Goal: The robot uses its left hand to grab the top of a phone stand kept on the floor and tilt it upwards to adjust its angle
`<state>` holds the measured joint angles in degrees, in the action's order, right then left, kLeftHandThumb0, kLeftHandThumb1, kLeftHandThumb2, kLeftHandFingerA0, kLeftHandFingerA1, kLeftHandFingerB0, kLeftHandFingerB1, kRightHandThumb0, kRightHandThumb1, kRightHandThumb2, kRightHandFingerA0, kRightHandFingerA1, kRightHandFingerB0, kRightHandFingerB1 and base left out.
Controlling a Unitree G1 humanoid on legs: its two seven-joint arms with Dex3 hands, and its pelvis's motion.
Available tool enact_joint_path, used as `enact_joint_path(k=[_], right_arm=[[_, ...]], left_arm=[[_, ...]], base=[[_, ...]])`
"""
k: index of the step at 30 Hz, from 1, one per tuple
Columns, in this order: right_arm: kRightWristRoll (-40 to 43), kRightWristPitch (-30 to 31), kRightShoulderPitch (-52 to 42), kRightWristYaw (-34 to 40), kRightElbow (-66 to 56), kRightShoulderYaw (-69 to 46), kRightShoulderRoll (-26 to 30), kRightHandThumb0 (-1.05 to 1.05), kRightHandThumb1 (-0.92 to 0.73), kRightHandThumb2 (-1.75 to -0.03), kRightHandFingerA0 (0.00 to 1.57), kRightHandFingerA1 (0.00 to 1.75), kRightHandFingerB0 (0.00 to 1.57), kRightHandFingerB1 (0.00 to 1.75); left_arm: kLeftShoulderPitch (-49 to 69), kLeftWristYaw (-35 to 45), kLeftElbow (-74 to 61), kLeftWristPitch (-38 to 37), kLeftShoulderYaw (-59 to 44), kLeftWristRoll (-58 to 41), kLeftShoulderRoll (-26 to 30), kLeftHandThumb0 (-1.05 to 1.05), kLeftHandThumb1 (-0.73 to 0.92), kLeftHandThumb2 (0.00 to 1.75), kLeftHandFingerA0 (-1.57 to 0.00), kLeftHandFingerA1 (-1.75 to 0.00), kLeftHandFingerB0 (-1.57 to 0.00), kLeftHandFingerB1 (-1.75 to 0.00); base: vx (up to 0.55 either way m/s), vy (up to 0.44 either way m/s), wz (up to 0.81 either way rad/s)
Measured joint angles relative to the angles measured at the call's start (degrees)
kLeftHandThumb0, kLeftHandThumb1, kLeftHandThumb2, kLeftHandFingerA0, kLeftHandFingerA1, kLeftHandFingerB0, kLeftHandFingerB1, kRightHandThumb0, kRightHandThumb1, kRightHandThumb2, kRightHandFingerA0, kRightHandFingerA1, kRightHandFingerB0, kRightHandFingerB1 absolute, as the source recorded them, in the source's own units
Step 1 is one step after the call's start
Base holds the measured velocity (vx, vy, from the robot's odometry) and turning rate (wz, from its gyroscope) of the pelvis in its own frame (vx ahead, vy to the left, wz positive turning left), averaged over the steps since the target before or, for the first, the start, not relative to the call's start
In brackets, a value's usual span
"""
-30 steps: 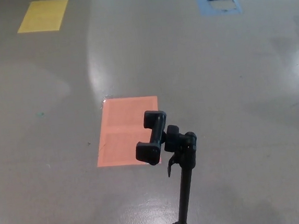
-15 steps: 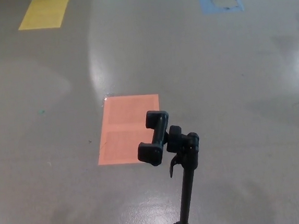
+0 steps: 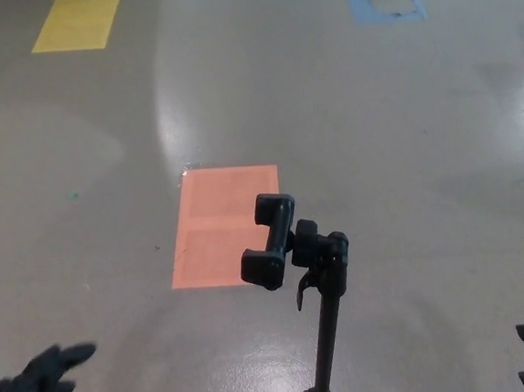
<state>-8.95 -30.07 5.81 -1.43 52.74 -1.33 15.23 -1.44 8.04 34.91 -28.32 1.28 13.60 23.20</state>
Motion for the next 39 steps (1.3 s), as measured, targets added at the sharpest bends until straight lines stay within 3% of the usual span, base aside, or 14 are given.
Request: enact_joint_path(k=[4,5,6,7,9,16,17,18,21,22,31,32,34,39], right_arm=[[0.0,0.0,1.2,0.0,0.0,0.2,0.0,-0.71,-0.81,-0.63,0.21,0.43,0.21,0.34],[0.0,0.0,1.7,0.0,0.0,0.3,0.0,-0.71,-0.81,-0.63,0.20,0.42,0.21,0.34],[0.0,0.0,2.0,0.0,0.0,0.3,0.0,-0.71,-0.81,-0.63,0.20,0.42,0.21,0.34],[0.0,0.0,2.2,0.0,-0.1,0.4,0.0,-0.71,-0.82,-0.64,0.21,0.42,0.20,0.34],[0.0,0.0,2.9,0.0,-0.1,0.6,0.1,-0.71,-0.81,-0.63,0.21,0.41,0.20,0.33],[-0.3,0.7,5.3,-0.2,-0.1,1.4,1.1,-0.73,-0.81,-0.63,0.21,0.42,0.20,0.34],[-0.4,0.8,5.4,-0.2,-0.1,1.5,1.2,-0.73,-0.81,-0.61,0.20,0.42,0.21,0.34],[-0.4,0.9,5.5,-0.2,-0.1,1.6,1.2,-0.73,-0.81,-0.62,0.19,0.42,0.21,0.34],[-0.5,1.3,5.8,-0.6,-0.1,2.0,1.3,-0.73,-0.81,-0.62,0.20,0.42,0.22,0.33],[-0.5,1.4,5.9,-0.6,-0.1,2.0,1.3,-0.72,-0.82,-0.62,0.20,0.41,0.21,0.33],[-0.6,2.6,7.4,-1.4,0.0,2.6,1.9,-0.71,-0.81,-0.64,0.22,0.44,0.23,0.35],[-0.6,2.6,7.4,-1.4,0.0,2.6,1.9,-0.71,-0.81,-0.64,0.22,0.44,0.23,0.35],[-0.6,2.7,7.7,-1.5,0.1,2.7,2.0,-0.70,-0.81,-0.64,0.22,0.43,0.23,0.35],[-0.8,3.1,8.0,-1.9,0.3,3.1,2.2,-0.72,-0.81,-0.64,0.23,0.44,0.24,0.35]], left_arm=[[-0.2,-0.6,-7.6,-0.1,1.2,2.3,1.1,-0.74,0.77,0.65,-0.40,-0.34,-0.13,-0.24],[-0.4,-0.6,-9.8,-0.1,1.6,3.0,1.6,-0.76,0.64,0.96,-0.29,-0.47,-0.05,-0.32],[-0.8,-0.6,-12.3,-0.1,1.9,3.7,2.1,-0.76,0.64,0.96,-0.29,-0.47,-0.05,-0.32],[-0.9,-0.6,-13.7,-0.1,2.1,4.0,2.3,-0.74,0.77,0.65,-0.35,-0.33,-0.09,-0.23],[-1.3,-0.4,-18.0,-0.1,2.7,5.1,3.6,-0.77,0.77,0.62,-0.40,-0.34,-0.08,-0.22],[-4.5,0.8,-23.0,0.0,4.0,6.9,6.6,-0.78,0.73,0.63,-0.37,-0.35,-0.07,-0.23],[-4.6,0.8,-23.0,0.0,4.1,7.1,6.7,-0.80,0.57,0.93,-0.30,-0.47,-0.05,-0.22],[-4.8,0.8,-23.0,0.0,4.2,7.3,6.8,-0.80,0.71,0.62,-0.36,-0.32,-0.04,-0.23],[-6.0,0.6,-22.9,-0.4,4.7,8.8,7.7,-0.82,0.71,0.62,-0.32,-0.31,-0.01,-0.23],[-6.3,0.5,-23.0,-0.5,4.8,9.0,7.9,-0.82,0.56,0.92,-0.23,-0.45,-0.02,-0.20],[-11.0,0.8,-25.2,-0.6,6.2,13.0,11.1,-0.82,0.56,0.93,-0.18,-0.44,0.00,-0.18],[-11.0,0.8,-25.2,-0.6,6.2,13.0,11.1,-0.85,0.69,0.64,-0.26,-0.31,0.00,-0.21],[-12.2,0.8,-25.2,-0.6,6.8,14.1,11.8,-0.79,0.55,0.92,-0.19,-0.44,0.00,-0.19],[-13.7,0.8,-25.2,-0.6,7.2,15.0,12.3,-0.87,0.60,0.91,-0.21,-0.44,0.00,-0.10]], base=[[0.00,0.000,0.00],[0.00,0.000,0.00],[0.00,0.000,0.00],[0.00,0.000,0.00],[0.00,0.000,0.00],[0.00,0.000,0.00],[0.00,0.000,0.00],[0.00,0.000,0.00],[0.00,0.000,0.00],[0.00,0.000,0.00],[0.00,0.000,0.00],[0.00,0.000,0.00],[0.00,0.000,0.00],[0.00,0.000,0.00]])
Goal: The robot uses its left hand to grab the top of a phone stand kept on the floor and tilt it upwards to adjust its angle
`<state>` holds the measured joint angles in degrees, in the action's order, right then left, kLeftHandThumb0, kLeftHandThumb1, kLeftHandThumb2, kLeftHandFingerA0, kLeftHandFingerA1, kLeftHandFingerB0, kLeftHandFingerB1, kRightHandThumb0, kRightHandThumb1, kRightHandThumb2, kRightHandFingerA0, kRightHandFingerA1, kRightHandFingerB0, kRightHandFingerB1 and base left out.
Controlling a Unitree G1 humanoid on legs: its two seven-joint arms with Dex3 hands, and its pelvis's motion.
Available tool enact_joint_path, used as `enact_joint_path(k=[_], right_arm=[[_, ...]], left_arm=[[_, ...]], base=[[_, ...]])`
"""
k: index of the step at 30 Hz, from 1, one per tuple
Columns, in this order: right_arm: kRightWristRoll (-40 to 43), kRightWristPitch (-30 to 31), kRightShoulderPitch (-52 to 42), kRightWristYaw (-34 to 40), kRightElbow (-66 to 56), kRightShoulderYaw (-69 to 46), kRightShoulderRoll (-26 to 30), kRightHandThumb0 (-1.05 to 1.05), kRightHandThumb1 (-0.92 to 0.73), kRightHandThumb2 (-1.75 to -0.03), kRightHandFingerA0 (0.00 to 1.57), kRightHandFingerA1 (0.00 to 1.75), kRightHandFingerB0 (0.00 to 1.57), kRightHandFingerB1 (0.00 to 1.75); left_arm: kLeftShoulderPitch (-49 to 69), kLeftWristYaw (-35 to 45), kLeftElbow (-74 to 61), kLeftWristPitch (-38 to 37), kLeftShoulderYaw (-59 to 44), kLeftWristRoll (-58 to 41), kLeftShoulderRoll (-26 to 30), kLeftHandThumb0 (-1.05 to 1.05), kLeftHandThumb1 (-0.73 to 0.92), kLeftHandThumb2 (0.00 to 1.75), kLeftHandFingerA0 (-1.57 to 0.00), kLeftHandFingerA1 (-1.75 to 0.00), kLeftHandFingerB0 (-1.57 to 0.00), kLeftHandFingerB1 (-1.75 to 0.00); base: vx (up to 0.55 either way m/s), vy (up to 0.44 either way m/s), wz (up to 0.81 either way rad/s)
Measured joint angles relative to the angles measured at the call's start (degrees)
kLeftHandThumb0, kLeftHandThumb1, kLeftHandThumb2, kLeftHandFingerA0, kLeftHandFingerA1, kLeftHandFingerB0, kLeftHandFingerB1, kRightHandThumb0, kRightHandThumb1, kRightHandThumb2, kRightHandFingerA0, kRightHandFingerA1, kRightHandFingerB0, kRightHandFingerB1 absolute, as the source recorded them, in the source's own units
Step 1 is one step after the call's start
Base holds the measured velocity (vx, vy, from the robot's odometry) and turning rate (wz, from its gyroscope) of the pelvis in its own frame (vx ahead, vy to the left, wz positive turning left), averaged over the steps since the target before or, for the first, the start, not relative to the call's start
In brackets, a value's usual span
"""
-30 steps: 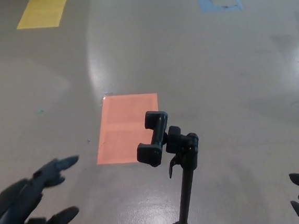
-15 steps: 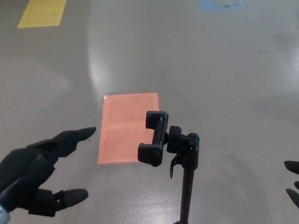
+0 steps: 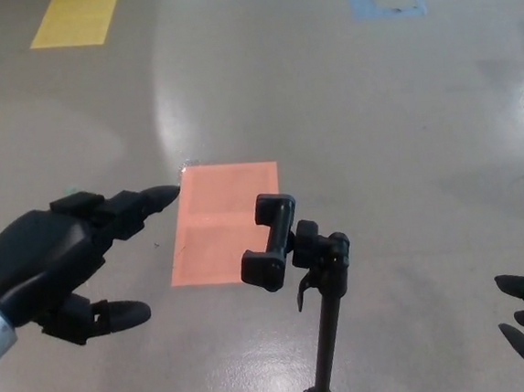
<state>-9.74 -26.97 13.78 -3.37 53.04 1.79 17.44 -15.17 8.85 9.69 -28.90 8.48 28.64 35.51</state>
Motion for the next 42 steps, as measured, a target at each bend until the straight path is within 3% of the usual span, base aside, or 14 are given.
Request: enact_joint_path(k=[1,3,4,5,7,30,31,32,33,42], right_arm=[[0.0,0.1,0.1,-0.1,0.1,0.1,0.1,-0.72,-0.81,-0.64,0.23,0.44,0.24,0.35],[-0.1,0.2,0.2,-0.3,0.2,0.1,0.3,-0.72,-0.81,-0.64,0.23,0.44,0.24,0.35],[0.0,0.2,0.3,-0.4,0.2,0.1,0.4,-0.74,-0.81,-0.64,0.24,0.44,0.25,0.36],[0.0,0.3,0.3,-0.5,0.2,0.1,0.4,-0.75,-0.80,-0.64,0.26,0.44,0.26,0.36],[-0.1,0.4,0.4,-0.7,0.3,0.3,0.6,-0.74,-0.80,-0.64,0.27,0.44,0.27,0.36],[-1.5,2.4,1.1,-1.9,0.4,2.9,1.6,-0.72,-0.80,-0.64,0.29,0.43,0.27,0.35],[-1.6,2.5,1.1,-1.9,0.4,3.0,1.7,-0.71,-0.80,-0.64,0.29,0.43,0.28,0.35],[-1.7,2.5,1.1,-1.9,0.4,3.1,1.8,-0.71,-0.80,-0.64,0.29,0.43,0.28,0.35],[-1.8,2.6,1.1,-1.9,0.4,3.3,1.8,-0.70,-0.79,-0.64,0.29,0.43,0.28,0.35],[-2.7,3.7,1.2,-1.9,0.3,3.9,2.1,-0.68,-0.79,-0.63,0.32,0.43,0.29,0.35]], left_arm=[[-0.3,0.0,0.0,0.0,0.1,0.3,0.0,-0.77,0.69,0.59,-0.27,-0.30,0.00,-0.16],[-1.0,-0.1,0.0,-0.2,0.4,0.6,0.0,-0.77,0.69,0.59,-0.27,-0.30,0.00,-0.16],[-1.3,-0.1,0.0,-0.3,0.5,0.7,0.0,-0.81,0.58,0.90,-0.23,-0.45,0.00,-0.14],[-1.5,-0.1,0.0,-0.3,0.5,0.8,0.0,-0.76,0.56,0.89,-0.15,-0.42,0.00,-0.17],[-2.0,-0.3,0.0,-0.5,0.8,1.2,0.0,-0.75,0.56,0.89,-0.13,-0.41,0.00,-0.17],[-4.9,0.2,-6.8,0.9,5.0,8.0,-0.8,-0.78,0.60,0.91,-0.12,-0.32,0.00,-0.13],[-5.0,0.3,-7.3,1.2,5.1,8.3,-0.9,-0.71,0.73,0.66,-0.15,-0.26,0.00,-0.10],[-5.1,0.5,-7.5,1.3,5.3,8.5,-0.9,-0.71,0.73,0.66,-0.15,-0.26,0.00,-0.10],[-5.3,0.7,-7.8,1.5,5.4,8.7,-1.0,-0.79,0.60,0.91,-0.13,-0.34,0.00,-0.12],[-7.0,2.4,-10.9,3.3,5.9,9.5,-1.9,-0.80,0.58,0.86,-0.15,-0.34,0.00,-0.05]], base=[[0.00,0.000,0.00],[0.00,0.000,0.00],[0.00,0.000,0.00],[0.00,0.000,0.00],[0.00,0.000,0.00],[0.00,0.000,0.00],[0.00,0.000,0.00],[0.00,0.000,0.00],[0.00,0.000,0.00],[0.00,0.000,0.00]])
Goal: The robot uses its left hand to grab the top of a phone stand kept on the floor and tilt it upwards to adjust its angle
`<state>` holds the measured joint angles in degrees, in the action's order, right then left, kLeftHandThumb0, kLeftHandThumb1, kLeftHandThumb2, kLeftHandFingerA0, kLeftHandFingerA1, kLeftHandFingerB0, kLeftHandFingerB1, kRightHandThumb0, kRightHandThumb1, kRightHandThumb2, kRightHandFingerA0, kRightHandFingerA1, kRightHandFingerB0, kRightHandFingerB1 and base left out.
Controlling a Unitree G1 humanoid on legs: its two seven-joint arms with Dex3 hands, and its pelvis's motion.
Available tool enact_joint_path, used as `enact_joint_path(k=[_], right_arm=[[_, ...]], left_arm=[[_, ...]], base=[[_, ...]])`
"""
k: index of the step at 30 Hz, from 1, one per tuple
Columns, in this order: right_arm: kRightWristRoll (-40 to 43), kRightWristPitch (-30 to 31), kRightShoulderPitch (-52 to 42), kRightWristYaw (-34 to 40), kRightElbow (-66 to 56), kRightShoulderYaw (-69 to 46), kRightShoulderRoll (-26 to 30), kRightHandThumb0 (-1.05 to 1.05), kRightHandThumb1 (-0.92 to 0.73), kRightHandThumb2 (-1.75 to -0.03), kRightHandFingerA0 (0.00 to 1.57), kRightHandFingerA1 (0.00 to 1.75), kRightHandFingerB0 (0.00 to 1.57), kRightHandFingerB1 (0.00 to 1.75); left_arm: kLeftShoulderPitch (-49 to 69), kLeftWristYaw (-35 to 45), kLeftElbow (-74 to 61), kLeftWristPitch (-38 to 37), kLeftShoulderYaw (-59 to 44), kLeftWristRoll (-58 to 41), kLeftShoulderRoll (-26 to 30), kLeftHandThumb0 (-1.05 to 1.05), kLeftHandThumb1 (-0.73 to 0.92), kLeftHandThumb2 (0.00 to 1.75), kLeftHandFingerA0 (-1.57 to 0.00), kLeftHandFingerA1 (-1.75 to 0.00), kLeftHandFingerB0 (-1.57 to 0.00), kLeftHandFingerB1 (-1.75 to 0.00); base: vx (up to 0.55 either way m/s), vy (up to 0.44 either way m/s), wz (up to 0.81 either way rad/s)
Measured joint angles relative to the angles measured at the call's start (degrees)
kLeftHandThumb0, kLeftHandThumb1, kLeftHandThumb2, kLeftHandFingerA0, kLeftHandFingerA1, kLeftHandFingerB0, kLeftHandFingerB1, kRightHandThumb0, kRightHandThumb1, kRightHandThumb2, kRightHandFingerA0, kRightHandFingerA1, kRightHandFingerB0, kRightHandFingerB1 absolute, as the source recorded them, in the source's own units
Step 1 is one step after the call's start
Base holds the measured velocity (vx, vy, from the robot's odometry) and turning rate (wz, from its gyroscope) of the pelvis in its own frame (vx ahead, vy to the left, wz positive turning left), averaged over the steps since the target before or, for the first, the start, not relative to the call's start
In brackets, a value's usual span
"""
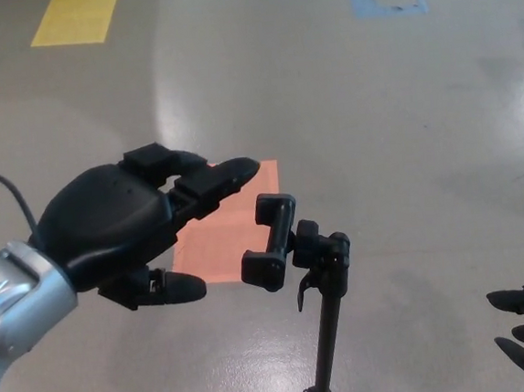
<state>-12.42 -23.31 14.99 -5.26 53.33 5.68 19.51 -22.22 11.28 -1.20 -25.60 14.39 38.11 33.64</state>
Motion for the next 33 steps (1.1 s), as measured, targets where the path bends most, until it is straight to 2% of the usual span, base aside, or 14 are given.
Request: enact_joint_path(k=[23,24,26,27,30,31,33], right_arm=[[-1.1,0.7,0.1,0.0,-0.3,0.5,0.2,-0.69,-0.79,-0.64,0.33,0.42,0.30,0.35],[-1.1,0.7,0.2,0.0,-0.4,0.6,0.2,-0.70,-0.79,-0.64,0.34,0.42,0.30,0.35],[-1.3,0.8,0.2,0.0,-0.4,0.7,0.4,-0.69,-0.79,-0.64,0.34,0.42,0.31,0.35],[-1.3,0.8,0.2,0.0,-0.4,0.7,0.4,-0.69,-0.77,-0.63,0.33,0.43,0.30,0.34],[-1.5,0.8,0.3,0.0,-0.4,0.7,0.5,-0.68,-0.77,-0.63,0.33,0.43,0.30,0.34],[-1.5,0.8,0.3,0.0,-0.5,0.7,0.5,-0.69,-0.76,-0.63,0.33,0.43,0.30,0.34],[-1.6,0.8,0.3,0.0,-0.5,0.7,0.5,-0.69,-0.76,-0.63,0.33,0.44,0.30,0.34]], left_arm=[[-1.4,2.3,-0.6,2.0,1.8,1.3,-1.4,-0.78,0.58,0.89,-0.16,-0.40,0.00,-0.11],[-1.4,2.3,-0.4,2.0,2.0,1.6,-1.4,-0.72,0.70,0.63,-0.19,-0.30,0.00,-0.13],[-1.5,2.3,-0.1,2.0,2.4,2.2,-1.5,-0.73,0.71,0.62,-0.20,-0.30,0.00,-0.12],[-1.5,2.3,-0.1,2.0,2.5,2.2,-1.5,-0.75,0.56,0.91,-0.13,-0.43,0.00,-0.17],[-1.5,2.3,0.6,2.0,3.0,2.5,-1.7,-0.79,0.58,0.91,-0.15,-0.41,0.00,-0.13],[-1.5,2.3,0.9,1.9,3.1,2.5,-1.8,-0.72,0.70,0.63,-0.19,-0.30,0.00,-0.14],[-1.5,2.3,1.3,1.9,3.3,2.5,-1.9,-0.73,0.71,0.63,-0.19,-0.30,0.00,-0.14]], base=[[0.00,0.000,0.00],[0.00,0.000,0.00],[0.00,0.000,0.00],[0.00,0.000,0.00],[0.00,0.000,0.00],[0.00,0.000,0.00],[0.00,0.000,0.00]])
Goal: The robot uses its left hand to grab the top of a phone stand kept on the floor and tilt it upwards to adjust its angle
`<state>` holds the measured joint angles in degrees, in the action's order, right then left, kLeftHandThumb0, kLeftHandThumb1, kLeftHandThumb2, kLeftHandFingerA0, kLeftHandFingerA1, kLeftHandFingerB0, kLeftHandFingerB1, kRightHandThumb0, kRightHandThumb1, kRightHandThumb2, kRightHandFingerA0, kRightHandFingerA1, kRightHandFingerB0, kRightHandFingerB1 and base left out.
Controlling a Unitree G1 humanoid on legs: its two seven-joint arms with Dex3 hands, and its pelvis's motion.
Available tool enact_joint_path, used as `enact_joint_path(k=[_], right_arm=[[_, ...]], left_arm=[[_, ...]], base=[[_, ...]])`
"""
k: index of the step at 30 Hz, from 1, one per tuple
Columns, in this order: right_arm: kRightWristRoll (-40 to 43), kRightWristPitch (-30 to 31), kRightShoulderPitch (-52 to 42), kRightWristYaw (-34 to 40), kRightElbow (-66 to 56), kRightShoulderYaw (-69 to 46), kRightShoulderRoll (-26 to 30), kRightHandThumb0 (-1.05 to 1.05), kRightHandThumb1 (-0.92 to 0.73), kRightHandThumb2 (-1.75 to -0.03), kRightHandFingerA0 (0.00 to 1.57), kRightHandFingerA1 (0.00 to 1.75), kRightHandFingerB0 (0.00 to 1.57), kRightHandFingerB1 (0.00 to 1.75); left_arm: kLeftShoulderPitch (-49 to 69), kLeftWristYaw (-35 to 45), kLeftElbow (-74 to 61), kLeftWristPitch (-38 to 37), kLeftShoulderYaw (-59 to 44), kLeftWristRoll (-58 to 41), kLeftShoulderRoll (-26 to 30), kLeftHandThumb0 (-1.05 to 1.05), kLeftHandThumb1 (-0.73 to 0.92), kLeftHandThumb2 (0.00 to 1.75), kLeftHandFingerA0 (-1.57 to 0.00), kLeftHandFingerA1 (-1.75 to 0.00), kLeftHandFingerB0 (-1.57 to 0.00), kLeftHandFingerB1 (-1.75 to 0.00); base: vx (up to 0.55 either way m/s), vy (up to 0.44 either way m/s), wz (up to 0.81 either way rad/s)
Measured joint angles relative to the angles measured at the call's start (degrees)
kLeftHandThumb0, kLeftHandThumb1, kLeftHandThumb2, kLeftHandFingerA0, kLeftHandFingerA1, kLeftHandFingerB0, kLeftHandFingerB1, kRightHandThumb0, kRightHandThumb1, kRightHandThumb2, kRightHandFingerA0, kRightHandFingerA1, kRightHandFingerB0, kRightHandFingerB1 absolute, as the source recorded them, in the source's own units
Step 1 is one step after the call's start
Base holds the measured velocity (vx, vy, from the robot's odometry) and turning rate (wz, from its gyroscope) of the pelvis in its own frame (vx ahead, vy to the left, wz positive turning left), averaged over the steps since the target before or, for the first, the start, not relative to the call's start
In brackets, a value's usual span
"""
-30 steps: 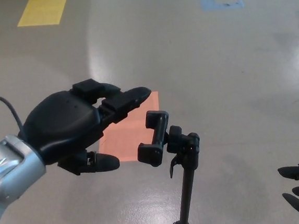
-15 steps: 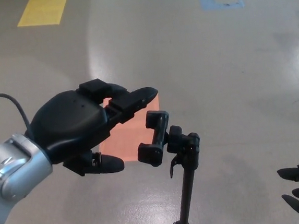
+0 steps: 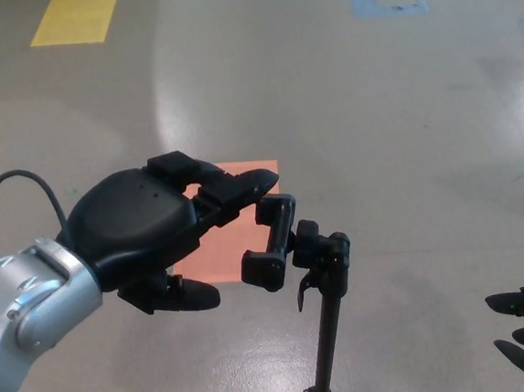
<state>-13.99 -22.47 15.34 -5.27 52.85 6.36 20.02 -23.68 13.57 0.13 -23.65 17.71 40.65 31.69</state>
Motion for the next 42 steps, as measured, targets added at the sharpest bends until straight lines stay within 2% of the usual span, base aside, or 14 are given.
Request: enact_joint_path(k=[3,4,6,10,14,18,19,22,23,25,35,37,38,42], right_arm=[[0.0,0.0,0.1,0.0,0.0,0.0,0.0,-0.69,-0.76,-0.63,0.34,0.44,0.31,0.34],[0.0,0.0,0.2,0.0,0.0,0.0,0.0,-0.69,-0.76,-0.63,0.33,0.43,0.30,0.34],[-0.1,0.0,0.3,0.0,0.0,0.0,0.0,-0.69,-0.76,-0.63,0.33,0.43,0.30,0.34],[0.0,0.2,0.6,-0.1,0.0,0.0,0.0,-0.69,-0.76,-0.63,0.33,0.44,0.30,0.34],[-0.1,0.4,0.6,-0.4,0.0,0.0,0.0,-0.69,-0.78,-0.63,0.33,0.43,0.31,0.34],[-0.2,0.7,0.7,-0.6,-0.2,0.1,0.2,-0.70,-0.78,-0.63,0.31,0.45,0.30,0.34],[-0.2,0.8,0.7,-0.6,-0.2,0.1,0.2,-0.69,-0.77,-0.63,0.30,0.45,0.30,0.35],[-0.1,0.9,0.8,-1.0,-0.2,0.0,0.2,-0.69,-0.76,-0.63,0.30,0.44,0.30,0.34],[-0.1,0.8,1.0,-1.2,-0.1,0.0,0.2,-0.70,-0.76,-0.64,0.30,0.43,0.30,0.34],[-0.1,0.8,1.1,-1.5,0.0,0.0,0.2,-0.69,-0.76,-0.63,0.30,0.43,0.30,0.34],[0.3,0.9,1.2,-3.2,-0.1,-0.1,0.2,-0.68,-0.75,-0.62,0.32,0.41,0.30,0.34],[0.3,0.9,1.2,-3.5,-0.1,-0.1,0.2,-0.68,-0.75,-0.62,0.32,0.41,0.30,0.34],[0.3,0.9,1.2,-3.5,-0.1,-0.1,0.2,-0.68,-0.75,-0.62,0.32,0.41,0.29,0.34],[0.3,0.9,1.5,-3.8,-0.1,-0.1,0.3,-0.69,-0.74,-0.62,0.32,0.40,0.29,0.34]], left_arm=[[0.0,0.0,0.2,0.0,0.2,0.1,0.0,-0.72,0.70,0.63,-0.19,-0.30,0.00,-0.14],[0.0,0.0,0.2,0.0,0.2,0.2,-0.1,-0.79,0.58,0.89,-0.15,-0.41,0.00,-0.12],[-0.1,0.0,0.2,0.0,0.3,0.3,-0.1,-0.69,0.68,0.61,-0.20,-0.30,0.00,-0.15],[-0.1,0.0,0.2,0.0,0.7,0.9,-0.3,-0.75,0.55,0.86,-0.14,-0.41,0.00,-0.14],[-0.1,0.0,0.1,0.0,1.1,1.2,-0.6,-0.69,0.65,0.61,-0.21,-0.31,0.00,-0.17],[-0.1,-0.2,0.1,0.0,1.2,1.6,-0.7,-0.69,0.66,0.61,-0.21,-0.31,0.00,-0.17],[-0.1,-0.2,0.1,0.0,1.2,1.7,-0.7,-0.77,0.56,0.87,-0.14,-0.38,0.00,-0.11],[-0.1,-0.2,0.1,0.0,1.3,2.0,-0.7,-0.77,0.56,0.87,-0.14,-0.39,0.00,-0.11],[-0.1,-0.2,0.1,0.0,1.3,2.0,-0.7,-0.69,0.67,0.61,-0.20,-0.30,0.00,-0.15],[-0.1,-0.2,0.1,0.0,1.4,2.1,-0.7,-0.72,0.54,0.87,-0.14,-0.43,0.00,-0.17],[-0.2,-0.6,0.9,0.0,1.7,2.1,-0.9,-0.73,0.54,0.87,-0.14,-0.43,0.00,-0.16],[-0.2,-0.7,1.0,0.0,1.7,2.1,-0.9,-0.69,0.68,0.62,-0.20,-0.30,0.00,-0.15],[-0.2,-0.7,1.0,0.0,1.8,2.1,-0.9,-0.74,0.55,0.88,-0.14,-0.43,0.00,-0.15],[-0.7,-0.7,1.4,0.0,1.8,2.4,-0.9,-0.72,0.54,0.87,-0.14,-0.43,0.00,-0.17]], base=[[0.00,0.000,0.00],[0.00,0.000,0.00],[0.00,0.000,0.00],[0.00,0.000,0.00],[0.00,0.000,0.00],[0.00,0.000,0.00],[0.00,0.000,0.00],[0.00,0.000,0.00],[0.00,0.000,0.00],[0.00,0.000,0.00],[0.00,0.000,0.00],[0.00,0.000,0.00],[0.00,0.000,0.00],[0.00,0.000,0.00]])
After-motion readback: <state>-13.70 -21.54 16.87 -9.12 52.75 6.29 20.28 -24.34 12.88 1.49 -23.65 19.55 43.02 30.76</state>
